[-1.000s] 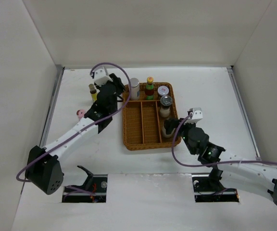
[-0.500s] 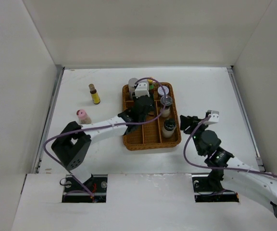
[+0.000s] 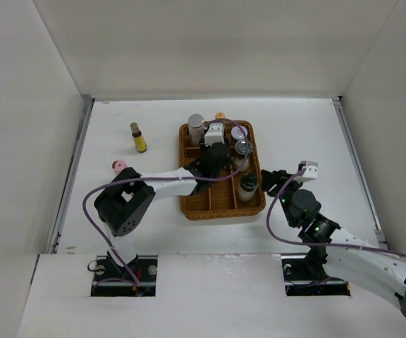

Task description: Organize the condiment bottles

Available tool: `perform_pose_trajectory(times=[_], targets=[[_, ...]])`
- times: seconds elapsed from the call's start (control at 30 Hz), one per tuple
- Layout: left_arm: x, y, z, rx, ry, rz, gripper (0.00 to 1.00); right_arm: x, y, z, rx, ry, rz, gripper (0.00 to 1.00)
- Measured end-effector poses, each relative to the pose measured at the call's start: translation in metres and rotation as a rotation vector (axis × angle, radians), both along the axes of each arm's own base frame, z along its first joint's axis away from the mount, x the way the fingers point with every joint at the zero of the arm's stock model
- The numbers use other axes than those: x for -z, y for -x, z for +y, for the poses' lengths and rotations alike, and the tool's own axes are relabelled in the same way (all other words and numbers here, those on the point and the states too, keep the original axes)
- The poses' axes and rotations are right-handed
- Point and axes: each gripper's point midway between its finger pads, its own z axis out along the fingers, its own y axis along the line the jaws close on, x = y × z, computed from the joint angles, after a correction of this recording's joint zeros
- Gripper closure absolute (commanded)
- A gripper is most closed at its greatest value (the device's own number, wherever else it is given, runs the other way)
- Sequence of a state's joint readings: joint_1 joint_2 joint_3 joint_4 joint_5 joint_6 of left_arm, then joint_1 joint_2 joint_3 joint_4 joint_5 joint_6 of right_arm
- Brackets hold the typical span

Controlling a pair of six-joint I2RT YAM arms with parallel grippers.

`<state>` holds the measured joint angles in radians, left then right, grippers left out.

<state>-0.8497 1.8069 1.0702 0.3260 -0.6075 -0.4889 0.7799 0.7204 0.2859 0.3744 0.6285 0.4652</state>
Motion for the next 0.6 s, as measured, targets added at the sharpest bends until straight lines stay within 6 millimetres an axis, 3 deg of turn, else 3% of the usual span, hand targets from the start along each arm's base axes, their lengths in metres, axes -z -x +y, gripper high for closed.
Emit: perform_pose_trajectory(times=[0.17,0.3,0.4,0.5,0.6], targets=[[-0.002,-0.001,0.0,-0.004,0.005,-0.009,0.34,0.0,0.0,0.0,0.0,-0.003,0.0,0.44],[-0.007,0.001,0.001,-0.005,0.011,-0.02,0.27,0.0,0.0,0.0,0.0,-0.003,0.0,0.44],[-0.023,0.006,0.008,-0.005,0.027,-0.039,0.26,0.0,0.0,0.0,0.0,-0.003,0.0,0.43],[-0.051,0.012,0.026,-0.021,0.069,-0.078,0.26,0.0,0.0,0.0,0.0,-0.003,0.0,0.42],[-0.082,0.015,0.068,-0.088,0.117,-0.127,0.25,0.0,0.0,0.0,0.0,-0.003,0.0,0.44]])
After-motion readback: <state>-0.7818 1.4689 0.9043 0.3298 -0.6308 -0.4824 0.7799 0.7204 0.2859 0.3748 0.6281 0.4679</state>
